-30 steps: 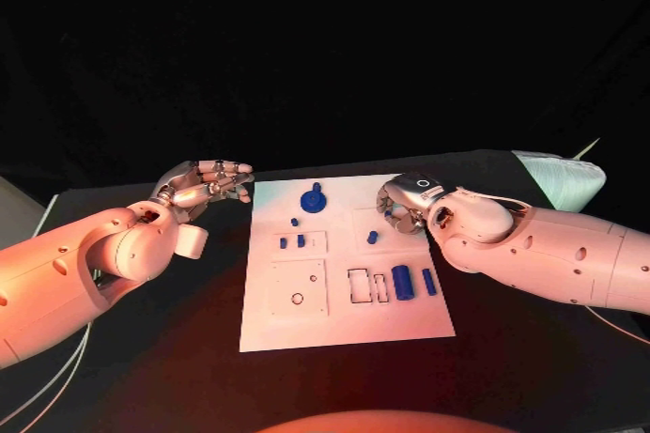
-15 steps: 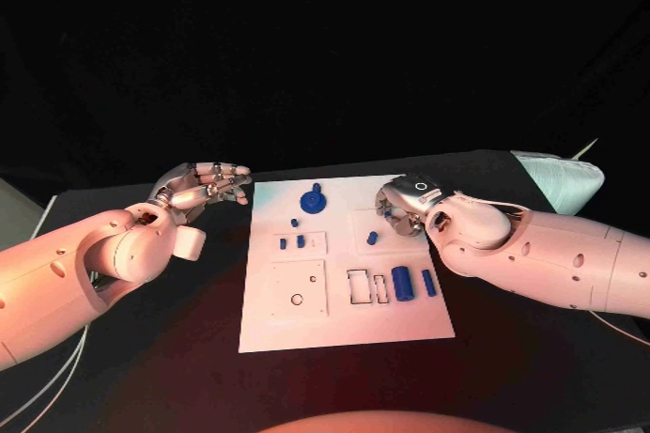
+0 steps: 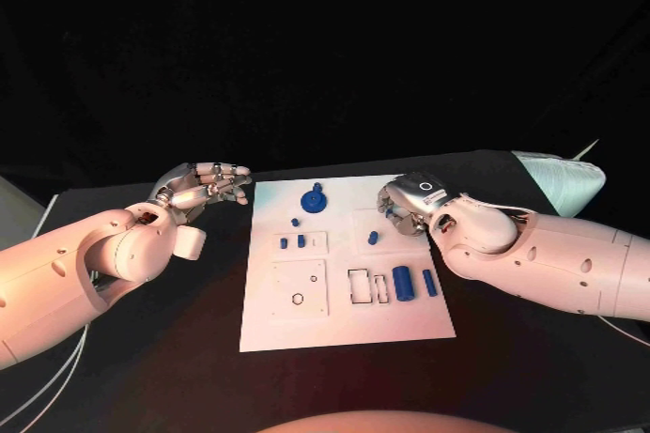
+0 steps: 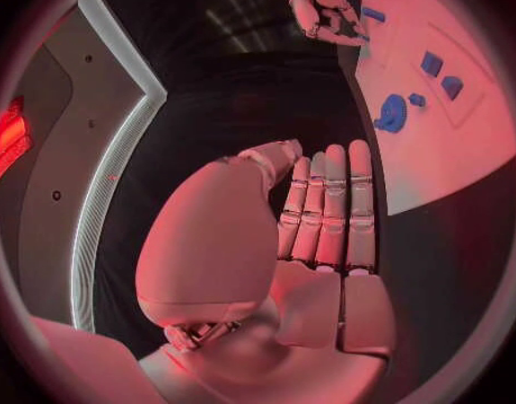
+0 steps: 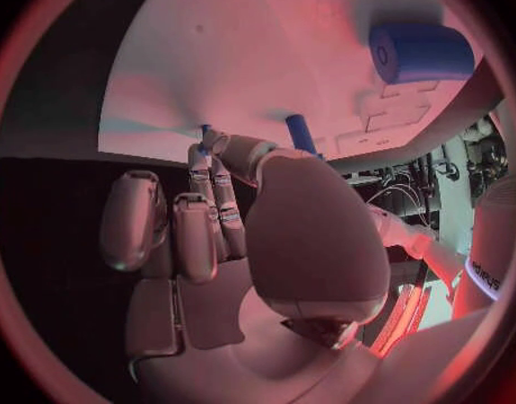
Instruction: Assemble the parts on the task board
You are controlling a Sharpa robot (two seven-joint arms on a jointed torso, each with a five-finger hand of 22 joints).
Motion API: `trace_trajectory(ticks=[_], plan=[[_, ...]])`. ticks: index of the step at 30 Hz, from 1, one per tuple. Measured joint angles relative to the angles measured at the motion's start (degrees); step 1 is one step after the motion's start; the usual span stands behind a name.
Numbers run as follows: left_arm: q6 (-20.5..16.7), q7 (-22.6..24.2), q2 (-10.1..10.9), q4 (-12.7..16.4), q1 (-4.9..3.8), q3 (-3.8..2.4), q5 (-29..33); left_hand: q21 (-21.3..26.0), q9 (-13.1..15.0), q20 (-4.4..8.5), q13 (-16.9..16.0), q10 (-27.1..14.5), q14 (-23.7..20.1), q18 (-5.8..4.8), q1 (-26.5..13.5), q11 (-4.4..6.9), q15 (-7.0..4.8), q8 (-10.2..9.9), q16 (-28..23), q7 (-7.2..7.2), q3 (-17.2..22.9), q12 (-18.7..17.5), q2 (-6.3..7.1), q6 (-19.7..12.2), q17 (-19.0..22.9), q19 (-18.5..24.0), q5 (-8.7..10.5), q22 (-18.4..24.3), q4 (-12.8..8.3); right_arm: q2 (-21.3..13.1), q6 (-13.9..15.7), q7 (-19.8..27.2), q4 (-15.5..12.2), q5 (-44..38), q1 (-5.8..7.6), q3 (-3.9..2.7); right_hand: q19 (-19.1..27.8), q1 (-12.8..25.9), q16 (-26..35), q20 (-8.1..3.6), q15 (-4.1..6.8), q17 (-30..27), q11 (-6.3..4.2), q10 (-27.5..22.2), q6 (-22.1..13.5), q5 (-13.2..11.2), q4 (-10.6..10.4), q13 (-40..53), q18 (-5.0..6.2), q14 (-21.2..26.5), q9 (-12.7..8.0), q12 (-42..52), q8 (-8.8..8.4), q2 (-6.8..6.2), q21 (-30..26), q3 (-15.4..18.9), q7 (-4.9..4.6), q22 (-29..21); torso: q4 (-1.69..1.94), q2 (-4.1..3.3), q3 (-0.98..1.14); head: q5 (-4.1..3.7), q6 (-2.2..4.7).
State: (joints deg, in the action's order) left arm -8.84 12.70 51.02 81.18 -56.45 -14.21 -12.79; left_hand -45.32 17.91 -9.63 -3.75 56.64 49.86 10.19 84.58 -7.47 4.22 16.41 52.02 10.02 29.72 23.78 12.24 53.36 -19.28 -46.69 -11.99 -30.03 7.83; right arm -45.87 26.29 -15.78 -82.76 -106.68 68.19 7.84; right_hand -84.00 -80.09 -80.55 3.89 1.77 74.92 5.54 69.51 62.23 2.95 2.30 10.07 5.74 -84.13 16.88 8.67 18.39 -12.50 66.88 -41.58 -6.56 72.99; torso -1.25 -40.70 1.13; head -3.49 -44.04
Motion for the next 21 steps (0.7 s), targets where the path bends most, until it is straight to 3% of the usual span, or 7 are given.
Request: trace_trajectory(ticks=[12,21], plan=[[0.0,-0.29,0.03,-0.31,0.07,0.0,-0.03,0.0,0.0,0.0,0.0,0.0,0.0,0.0,0.0,0.0,0.0,0.0,0.0,0.0,0.0,-0.28,0.0,0.0,0.0,0.0,0.0,0.0,0.0,-3.2,1.83,0.01,-6.09,0.27,1.52,-0.68,0.0,-0.01,0.0,0.0,0.0,0.0,0.2,0.2,0.0,-0.23,0.07,0.0,0.0,0.0,0.0,0.0,0.0,-0.01,0.23,0.08,0.0,0.18,-0.02,0.08,-0.03,0.38,0.13],[-0.02,-0.35,-0.2,-0.26,0.12,0.0,-0.04,0.0,0.0,0.0,0.01,0.0,0.0,-0.01,0.0,0.0,0.0,0.0,0.0,0.0,0.0,-0.28,0.0,0.0,0.01,0.0,0.0,0.01,0.0,-3.59,2.39,0.16,-12.8,1.17,1.21,-0.78,0.0,-0.01,0.01,0.01,-0.01,0.0,0.19,0.19,0.21,-0.36,0.07,0.0,0.0,0.0,0.05,0.0,0.0,-0.01,0.23,0.09,-0.2,0.17,-0.03,0.01,-0.04,1.29,0.16]])
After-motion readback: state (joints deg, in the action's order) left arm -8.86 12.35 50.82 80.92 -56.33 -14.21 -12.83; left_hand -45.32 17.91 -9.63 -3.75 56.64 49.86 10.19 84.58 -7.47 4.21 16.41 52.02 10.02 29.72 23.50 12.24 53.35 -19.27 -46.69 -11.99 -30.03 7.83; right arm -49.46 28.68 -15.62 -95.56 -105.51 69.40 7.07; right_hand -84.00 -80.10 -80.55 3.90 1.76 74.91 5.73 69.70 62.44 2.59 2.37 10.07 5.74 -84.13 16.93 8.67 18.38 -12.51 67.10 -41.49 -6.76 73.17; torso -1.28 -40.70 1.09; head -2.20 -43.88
